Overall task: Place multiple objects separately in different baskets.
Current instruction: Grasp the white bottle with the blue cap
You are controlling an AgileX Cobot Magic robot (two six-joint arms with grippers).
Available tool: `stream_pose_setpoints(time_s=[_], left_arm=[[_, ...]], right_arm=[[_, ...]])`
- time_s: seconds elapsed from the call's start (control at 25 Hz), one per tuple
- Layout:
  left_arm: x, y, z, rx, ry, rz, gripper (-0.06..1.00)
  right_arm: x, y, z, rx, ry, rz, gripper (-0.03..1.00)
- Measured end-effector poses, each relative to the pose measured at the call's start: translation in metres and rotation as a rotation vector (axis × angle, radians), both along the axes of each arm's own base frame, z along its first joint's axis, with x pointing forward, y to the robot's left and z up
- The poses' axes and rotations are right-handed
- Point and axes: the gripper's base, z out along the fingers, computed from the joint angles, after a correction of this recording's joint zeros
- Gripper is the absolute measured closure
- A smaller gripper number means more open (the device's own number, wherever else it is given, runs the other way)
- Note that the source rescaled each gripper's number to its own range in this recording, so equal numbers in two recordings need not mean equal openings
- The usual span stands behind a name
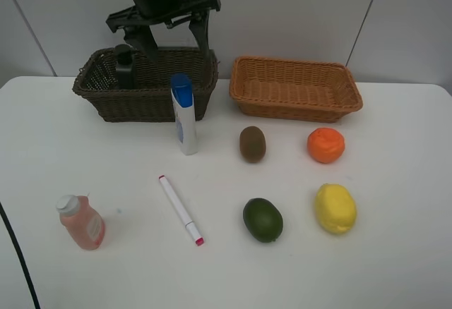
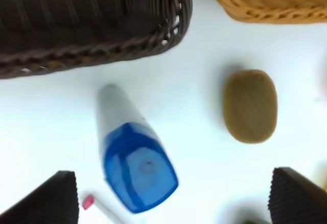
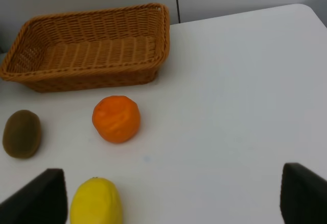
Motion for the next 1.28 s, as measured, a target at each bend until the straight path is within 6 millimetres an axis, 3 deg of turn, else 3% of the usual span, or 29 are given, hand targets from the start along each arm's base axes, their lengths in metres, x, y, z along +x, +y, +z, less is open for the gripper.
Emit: stream_pose_setpoints(time_s=[0.32, 0.72, 0.88, 1.0, 1.12, 1.28], left_arm=[[0.009, -0.006, -0.037, 0.033, 0.092, 0.089, -0.03], [0.019, -0.012, -0.097, 0.084, 0.221, 0.128, -0.03], [0.019, -0.012, -0.099, 0.088, 0.225, 0.128, -0.02], [0.019, -0.012, -0.099, 0.088, 0.225, 0.128, 0.16], [0.020, -0.011, -0.099, 0.102, 0.214, 0.107, 0.59], [0.019, -0.011, -0.097, 0.092, 0.208, 0.079, 0.62]], right_arm=[[0.000, 0.000, 0.000, 0.000, 0.000, 0.000, 0.00], [0.000, 0.000, 0.000, 0.000, 0.000, 0.000, 0.00], [0.000, 0.000, 0.000, 0.000, 0.000, 0.000, 0.00], [0.000, 0.000, 0.000, 0.000, 0.000, 0.000, 0.00], [0.000, 0.000, 0.000, 0.000, 0.000, 0.000, 0.00], [0.000, 0.000, 0.000, 0.000, 0.000, 0.000, 0.00]])
